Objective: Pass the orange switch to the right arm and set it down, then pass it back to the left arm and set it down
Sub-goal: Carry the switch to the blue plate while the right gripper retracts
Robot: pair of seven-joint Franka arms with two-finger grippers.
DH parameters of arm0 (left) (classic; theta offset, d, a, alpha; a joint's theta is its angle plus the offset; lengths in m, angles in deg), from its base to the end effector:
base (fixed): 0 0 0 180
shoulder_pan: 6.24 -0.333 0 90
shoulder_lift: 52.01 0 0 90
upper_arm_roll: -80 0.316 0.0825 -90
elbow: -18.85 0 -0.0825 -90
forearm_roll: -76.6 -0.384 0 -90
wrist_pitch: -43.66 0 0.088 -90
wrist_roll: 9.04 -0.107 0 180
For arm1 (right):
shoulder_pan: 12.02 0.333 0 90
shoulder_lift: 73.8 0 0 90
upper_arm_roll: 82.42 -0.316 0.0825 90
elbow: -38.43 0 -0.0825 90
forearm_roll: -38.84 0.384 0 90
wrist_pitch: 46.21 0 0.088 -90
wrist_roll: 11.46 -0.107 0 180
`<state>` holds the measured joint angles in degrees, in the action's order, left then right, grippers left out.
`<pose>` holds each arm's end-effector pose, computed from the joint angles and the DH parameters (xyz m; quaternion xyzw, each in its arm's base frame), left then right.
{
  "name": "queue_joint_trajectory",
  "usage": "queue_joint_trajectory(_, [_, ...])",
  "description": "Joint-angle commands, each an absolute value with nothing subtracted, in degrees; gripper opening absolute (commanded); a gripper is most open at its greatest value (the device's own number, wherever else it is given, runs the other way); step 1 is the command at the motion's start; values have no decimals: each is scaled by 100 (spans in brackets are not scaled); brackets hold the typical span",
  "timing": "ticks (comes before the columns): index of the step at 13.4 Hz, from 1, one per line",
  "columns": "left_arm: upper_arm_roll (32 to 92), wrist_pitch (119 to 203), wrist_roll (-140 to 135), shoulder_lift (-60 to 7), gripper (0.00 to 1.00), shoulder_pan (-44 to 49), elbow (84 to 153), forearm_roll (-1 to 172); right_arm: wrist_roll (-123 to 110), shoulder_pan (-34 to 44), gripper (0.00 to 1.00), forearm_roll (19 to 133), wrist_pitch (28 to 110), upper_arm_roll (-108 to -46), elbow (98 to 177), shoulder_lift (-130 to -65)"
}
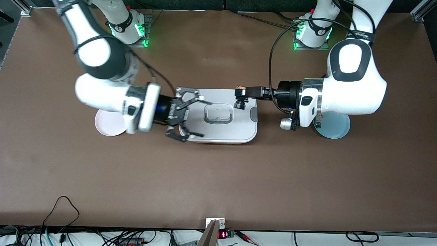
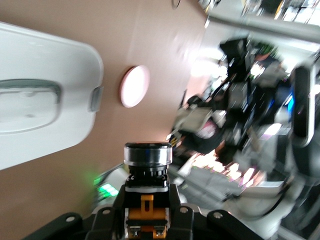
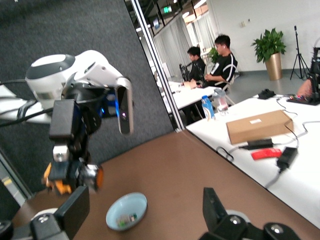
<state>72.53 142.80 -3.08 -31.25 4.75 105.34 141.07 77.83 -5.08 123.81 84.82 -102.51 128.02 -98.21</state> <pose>0.6116 -0.2774 0.5011 0.8396 0.0319 -0.1718 0.5143 0.6410 0.3081 0.4668 -0.6763 -0.3804 -0.4084 0.4807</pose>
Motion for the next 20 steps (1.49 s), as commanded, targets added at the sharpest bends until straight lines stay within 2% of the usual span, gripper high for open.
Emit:
queue_joint_trajectory(1, [7244,13431,-1226,-3109,4,124,10446,13411,7732,-1120,100,11815,8159,-10307,13422,-9438])
queue_joint_trajectory(6, [7244,12059,-3422,-3100,3,-141,10446,11286,4803,-1272,100,10110,7622,-9930,13441,-9139])
queue_joint_trajectory(10, [7253,11749,-5337,-3091,4,-238,10542,9238,1638,-1281,100,8591,6701,-9744,13309,-8831])
queue_joint_trajectory(14, [7253,12134,-7139,-3118,6,-535,10769,8056,-492,-1281,100,6562,6269,-9736,13283,-8647])
queue_joint_trajectory(17, [7262,13055,-8836,-3118,6,-1079,11471,8003,-2036,-1193,100,5303,5410,-9753,13082,-8488])
queue_joint_trajectory(20, [7253,13961,-9779,-3109,6,-1353,11991,7555,-2244,-1096,100,4281,4890,-9762,13037,-8163])
